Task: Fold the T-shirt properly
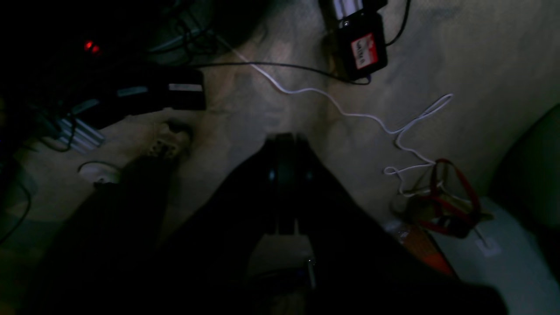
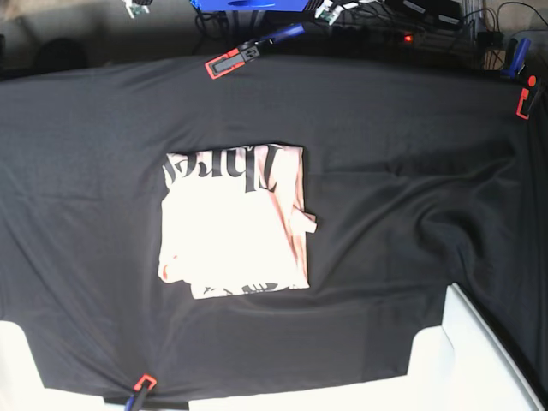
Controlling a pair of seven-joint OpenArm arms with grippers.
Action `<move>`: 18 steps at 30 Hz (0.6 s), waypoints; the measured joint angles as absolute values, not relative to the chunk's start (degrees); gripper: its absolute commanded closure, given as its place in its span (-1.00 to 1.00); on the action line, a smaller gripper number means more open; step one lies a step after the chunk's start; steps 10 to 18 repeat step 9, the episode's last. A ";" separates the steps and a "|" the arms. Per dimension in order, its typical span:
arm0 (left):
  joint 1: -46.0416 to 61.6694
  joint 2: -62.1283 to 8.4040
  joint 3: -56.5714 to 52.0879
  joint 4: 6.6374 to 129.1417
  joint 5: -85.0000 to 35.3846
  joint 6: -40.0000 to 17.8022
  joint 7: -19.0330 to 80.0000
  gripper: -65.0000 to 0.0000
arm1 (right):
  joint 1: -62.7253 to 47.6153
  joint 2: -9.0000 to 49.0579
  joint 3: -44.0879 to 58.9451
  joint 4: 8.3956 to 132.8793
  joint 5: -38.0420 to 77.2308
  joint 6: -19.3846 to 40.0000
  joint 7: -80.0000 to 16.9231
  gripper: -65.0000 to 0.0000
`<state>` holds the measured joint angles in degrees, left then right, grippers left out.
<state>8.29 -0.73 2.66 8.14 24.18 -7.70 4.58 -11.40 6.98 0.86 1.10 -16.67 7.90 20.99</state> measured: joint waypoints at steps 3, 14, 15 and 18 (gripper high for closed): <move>8.62 -0.97 2.66 8.10 24.18 -7.73 4.62 1.00 | -11.31 7.40 0.86 1.19 -16.69 7.88 20.97 1.00; 8.12 -2.13 2.66 8.12 24.18 -7.64 4.40 1.00 | -11.31 7.31 0.86 1.21 -16.69 7.68 20.95 1.00; 8.12 -2.13 2.66 8.12 24.18 -7.64 4.40 1.00 | -11.31 7.31 0.86 1.21 -16.69 7.68 20.95 1.00; 8.12 -2.13 2.66 8.12 24.18 -7.64 4.40 1.00 | -11.31 7.31 0.86 1.21 -16.69 7.68 20.95 1.00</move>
